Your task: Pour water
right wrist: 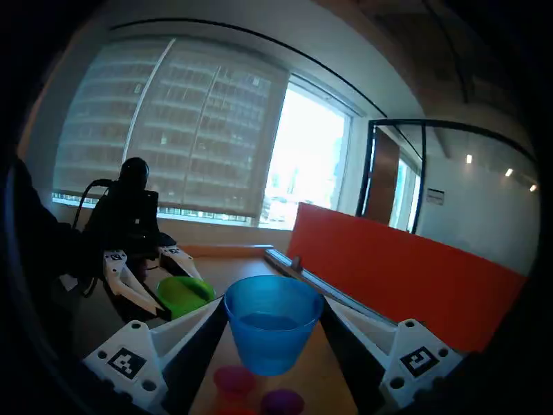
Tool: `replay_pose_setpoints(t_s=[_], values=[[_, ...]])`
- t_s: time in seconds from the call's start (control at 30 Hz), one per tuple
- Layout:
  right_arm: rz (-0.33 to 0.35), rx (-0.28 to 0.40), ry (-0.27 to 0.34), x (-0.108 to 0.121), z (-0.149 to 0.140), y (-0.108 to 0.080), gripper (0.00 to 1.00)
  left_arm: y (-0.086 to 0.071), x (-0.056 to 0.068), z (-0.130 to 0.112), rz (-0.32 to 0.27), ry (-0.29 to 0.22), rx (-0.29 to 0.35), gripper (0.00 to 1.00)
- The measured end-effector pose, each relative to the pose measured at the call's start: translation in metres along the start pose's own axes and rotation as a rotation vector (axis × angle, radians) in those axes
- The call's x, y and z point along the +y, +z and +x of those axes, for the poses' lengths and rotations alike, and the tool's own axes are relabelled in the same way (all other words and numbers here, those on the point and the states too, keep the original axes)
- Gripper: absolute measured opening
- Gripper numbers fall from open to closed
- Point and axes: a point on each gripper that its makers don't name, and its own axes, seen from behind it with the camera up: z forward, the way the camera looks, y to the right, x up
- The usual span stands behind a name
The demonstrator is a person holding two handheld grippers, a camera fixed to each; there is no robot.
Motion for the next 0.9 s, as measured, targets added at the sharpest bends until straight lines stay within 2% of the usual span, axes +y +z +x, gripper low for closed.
replay_pose_setpoints(t_s=[0.27,0.47,0.9], values=[[0.007,0.005,-0.059,0.001,0.011,-0.001,0.92,-0.001,0.006,-0.003,-0.021,0.005,-0.014,0.87],[0.015,0.002,-0.110,0.002,0.018,0.000,0.92,-0.003,0.008,-0.010,-0.029,0.029,-0.034,0.87],[0.022,0.005,-0.258,0.000,0.033,0.005,0.92,-0.002,0.014,-0.015,-0.051,0.024,-0.032,0.87]])
